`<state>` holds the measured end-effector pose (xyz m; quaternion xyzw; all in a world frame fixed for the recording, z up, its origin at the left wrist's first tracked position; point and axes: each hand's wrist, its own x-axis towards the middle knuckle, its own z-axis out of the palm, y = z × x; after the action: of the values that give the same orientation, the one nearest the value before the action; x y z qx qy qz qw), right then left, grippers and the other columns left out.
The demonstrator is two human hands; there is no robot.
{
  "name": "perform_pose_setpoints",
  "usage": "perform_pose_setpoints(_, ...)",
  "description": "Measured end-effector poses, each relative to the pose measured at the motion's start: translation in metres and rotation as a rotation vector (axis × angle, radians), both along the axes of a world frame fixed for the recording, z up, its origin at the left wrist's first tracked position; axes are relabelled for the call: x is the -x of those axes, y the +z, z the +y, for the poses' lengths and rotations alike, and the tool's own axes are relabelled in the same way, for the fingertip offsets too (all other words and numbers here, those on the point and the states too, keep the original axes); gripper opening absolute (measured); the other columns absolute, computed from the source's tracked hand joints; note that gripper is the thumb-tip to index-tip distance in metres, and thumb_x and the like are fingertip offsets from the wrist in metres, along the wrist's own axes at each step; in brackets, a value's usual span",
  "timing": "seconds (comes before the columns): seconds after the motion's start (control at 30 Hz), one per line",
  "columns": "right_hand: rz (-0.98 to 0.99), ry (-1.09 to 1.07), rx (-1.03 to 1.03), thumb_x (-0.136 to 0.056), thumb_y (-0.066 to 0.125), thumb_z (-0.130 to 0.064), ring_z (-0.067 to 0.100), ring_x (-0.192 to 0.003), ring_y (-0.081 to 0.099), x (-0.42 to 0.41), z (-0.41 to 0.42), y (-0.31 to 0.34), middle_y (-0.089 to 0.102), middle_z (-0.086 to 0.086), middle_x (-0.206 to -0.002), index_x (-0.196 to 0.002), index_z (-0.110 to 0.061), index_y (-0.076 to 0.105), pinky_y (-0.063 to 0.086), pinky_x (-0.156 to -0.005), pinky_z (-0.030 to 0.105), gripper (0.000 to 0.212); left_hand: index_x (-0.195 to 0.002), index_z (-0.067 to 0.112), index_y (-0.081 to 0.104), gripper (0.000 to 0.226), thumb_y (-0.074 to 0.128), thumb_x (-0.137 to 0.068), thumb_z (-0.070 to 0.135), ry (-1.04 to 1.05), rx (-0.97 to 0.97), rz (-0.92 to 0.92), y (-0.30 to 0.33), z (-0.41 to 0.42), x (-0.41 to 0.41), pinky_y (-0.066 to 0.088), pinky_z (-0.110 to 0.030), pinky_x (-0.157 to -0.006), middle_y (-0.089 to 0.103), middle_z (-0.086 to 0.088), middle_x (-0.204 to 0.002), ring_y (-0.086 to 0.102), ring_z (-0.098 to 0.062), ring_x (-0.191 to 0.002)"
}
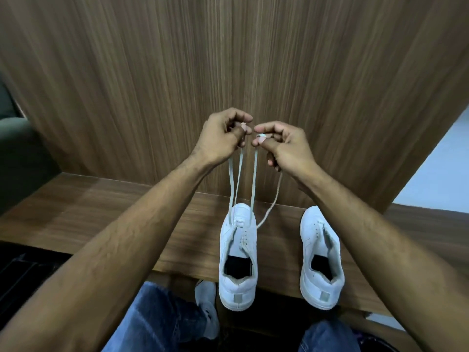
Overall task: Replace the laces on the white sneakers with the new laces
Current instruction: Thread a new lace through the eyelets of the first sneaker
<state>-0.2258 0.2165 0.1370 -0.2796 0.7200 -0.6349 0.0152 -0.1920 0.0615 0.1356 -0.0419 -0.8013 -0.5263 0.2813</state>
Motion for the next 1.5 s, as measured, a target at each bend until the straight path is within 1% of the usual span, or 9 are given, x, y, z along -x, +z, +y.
perform_pose_setpoints(0.1, -0.059, -0.044, 0.018, -0.089, 0.06, -0.001, 0.005, -0.036, 0.046, 0.003, 0.006, -0.014, 0.072, 0.008, -0.09, -0.099, -0.013, 0.067, 0.031, -0.033, 0.014, 0.017, -0.098, 0.012, 0.064, 0.02, 0.051, -0.094, -0.002, 0.071, -0.023, -0.011, -0.013, -0.011, -0.002, 0.05, -0.021, -0.062, 0.067, 0.0, -0.085, 0.061, -0.002, -0.064)
perform_pose_setpoints(0.27, -0.239, -0.042, 0.117, -0.088, 0.058, 0.0, 0.007, -0.041, 0.047, 0.005, 0.007, -0.03, 0.073, 0.004, -0.088, -0.095, -0.014, 0.068, 0.032, -0.035, 0.017, 0.019, -0.105, 0.022, 0.066, 0.018, 0.06, -0.089, 0.025, 0.342, 0.641, -0.339, -0.051, -0.021, -0.014, 0.05, -0.04, -0.087, 0.059, -0.002, -0.111, 0.06, -0.022, -0.099)
perform_pose_setpoints(0.47, -0.432, -0.014, 0.261, -0.091, 0.05, 0.005, 0.008, -0.05, 0.053, -0.003, -0.003, -0.032, 0.069, 0.007, -0.088, -0.1, -0.007, 0.064, 0.041, -0.043, 0.02, 0.02, -0.101, 0.001, 0.064, 0.012, 0.058, -0.095, 0.01, -0.28, -0.104, -0.304, -0.106, 0.033, -0.028, 0.044, -0.013, -0.07, 0.062, 0.001, -0.086, 0.056, 0.005, -0.074)
perform_pose_setpoints(0.6, -0.454, -0.002, 0.296, -0.091, 0.051, 0.005, 0.011, -0.057, 0.057, -0.002, 0.001, -0.027, 0.069, 0.008, -0.086, -0.097, -0.008, 0.065, 0.048, -0.05, 0.022, 0.02, -0.095, 0.0, 0.064, 0.028, 0.056, -0.095, 0.027, -0.425, -0.106, -0.343, -0.132, 0.052, -0.024, 0.042, -0.034, -0.075, 0.062, -0.025, -0.081, 0.054, -0.02, -0.078)
perform_pose_setpoints(0.77, -0.402, -0.145, 0.306, -0.089, 0.053, 0.005, 0.012, -0.06, 0.061, 0.02, 0.027, -0.017, 0.069, 0.007, -0.078, -0.091, -0.01, 0.066, 0.056, -0.06, 0.026, 0.019, -0.083, 0.016, 0.059, 0.02, 0.049, -0.099, 0.01, -0.206, -0.101, -0.323, -0.159, 0.018, -0.025, 0.046, -0.021, -0.063, 0.063, -0.002, -0.066, 0.059, -0.005, -0.06)
perform_pose_setpoints(1.0, -0.364, -0.475, 0.009, -0.086, 0.05, 0.01, 0.017, -0.064, 0.064, 0.046, 0.067, -0.073, 0.069, 0.016, -0.085, -0.086, -0.009, 0.066, 0.055, -0.057, 0.028, 0.025, -0.061, 0.02, 0.057, 0.033, 0.061, -0.093, 0.012, 0.153, -0.111, -0.417, -0.208, -0.047, -0.029, 0.038, -0.027, -0.059, 0.054, 0.014, -0.047, 0.042, 0.001, -0.05)
perform_pose_setpoints(1.2, 0.031, -0.296, -1.063, -0.085, 0.059, -0.019, 0.031, -0.115, 0.058, 0.029, 0.067, -0.138, 0.06, 0.004, -0.124, -0.12, -0.032, 0.064, 0.048, -0.092, 0.037, 0.037, -0.071, 0.021, 0.071, 0.016, 0.067, -0.085, 0.029, 0.045, 0.032, -0.463, -0.215, -0.029, -0.026, 0.044, -0.025, -0.065, 0.064, 0.016, -0.061, 0.052, 0.005, -0.06)
perform_pose_setpoints(1.37, 0.197, 0.115, -0.993, -0.088, 0.064, -0.028, 0.024, -0.117, 0.055, 0.006, 0.031, -0.161, 0.055, 0.003, -0.126, -0.127, -0.022, 0.06, 0.044, -0.093, 0.031, 0.039, -0.069, 0.03, 0.069, 0.02, 0.063, -0.079, 0.046, -0.048, 0.236, -0.469, -0.211, -0.001, -0.011, 0.046, -0.035, -0.063, 0.065, -0.001, -0.065, 0.054, -0.012, -0.062)
perform_pose_setpoints(1.5, 0.305, 0.036, -0.962, -0.092, 0.054, -0.025, 0.024, -0.1, 0.061, 0.003, 0.021, -0.166, 0.068, 0.001, -0.105, -0.098, -0.02, 0.071, 0.039, -0.072, 0.028, 0.019, -0.073, 0.024, 0.072, 0.014, 0.069, -0.082, 0.034, -0.039, 0.199, -0.465, -0.207, -0.001, -0.011, 0.05, -0.037, -0.069, 0.069, 0.001, -0.07, 0.06, -0.013, -0.067)
